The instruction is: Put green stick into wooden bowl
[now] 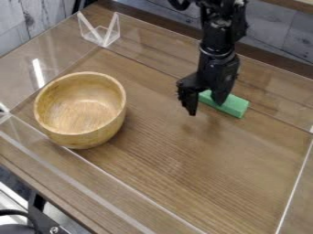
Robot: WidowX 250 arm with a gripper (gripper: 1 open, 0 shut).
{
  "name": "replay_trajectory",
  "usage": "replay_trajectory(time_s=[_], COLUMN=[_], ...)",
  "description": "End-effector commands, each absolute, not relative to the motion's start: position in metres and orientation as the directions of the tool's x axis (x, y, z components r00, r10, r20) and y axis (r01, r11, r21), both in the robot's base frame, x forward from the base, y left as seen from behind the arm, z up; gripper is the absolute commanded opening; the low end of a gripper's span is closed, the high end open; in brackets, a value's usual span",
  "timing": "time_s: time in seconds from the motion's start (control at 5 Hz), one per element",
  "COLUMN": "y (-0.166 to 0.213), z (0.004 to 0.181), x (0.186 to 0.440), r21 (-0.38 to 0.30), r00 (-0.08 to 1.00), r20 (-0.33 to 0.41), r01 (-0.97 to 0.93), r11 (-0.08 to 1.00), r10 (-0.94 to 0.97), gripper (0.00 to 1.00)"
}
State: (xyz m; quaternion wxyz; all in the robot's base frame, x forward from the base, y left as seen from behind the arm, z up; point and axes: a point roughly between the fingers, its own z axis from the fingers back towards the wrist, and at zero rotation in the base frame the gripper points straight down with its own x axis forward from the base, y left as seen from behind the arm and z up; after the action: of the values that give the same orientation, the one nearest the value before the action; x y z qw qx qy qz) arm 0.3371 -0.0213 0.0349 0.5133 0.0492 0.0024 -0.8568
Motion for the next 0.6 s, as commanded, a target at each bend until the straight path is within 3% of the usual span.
replay_trajectory(time_s=[0.0,0.4], y=[-0.018,-0.018], z=[0.043,0.032], x=[0.349,0.350], r21=[0.089,0.084], r00=[-0.447,-0.437], r20=[-0.116,-0.129], r01=[0.885,0.890], r11=[-0.457,-0.449], r10=[-0.887,-0.890], gripper=[1.00,1.00])
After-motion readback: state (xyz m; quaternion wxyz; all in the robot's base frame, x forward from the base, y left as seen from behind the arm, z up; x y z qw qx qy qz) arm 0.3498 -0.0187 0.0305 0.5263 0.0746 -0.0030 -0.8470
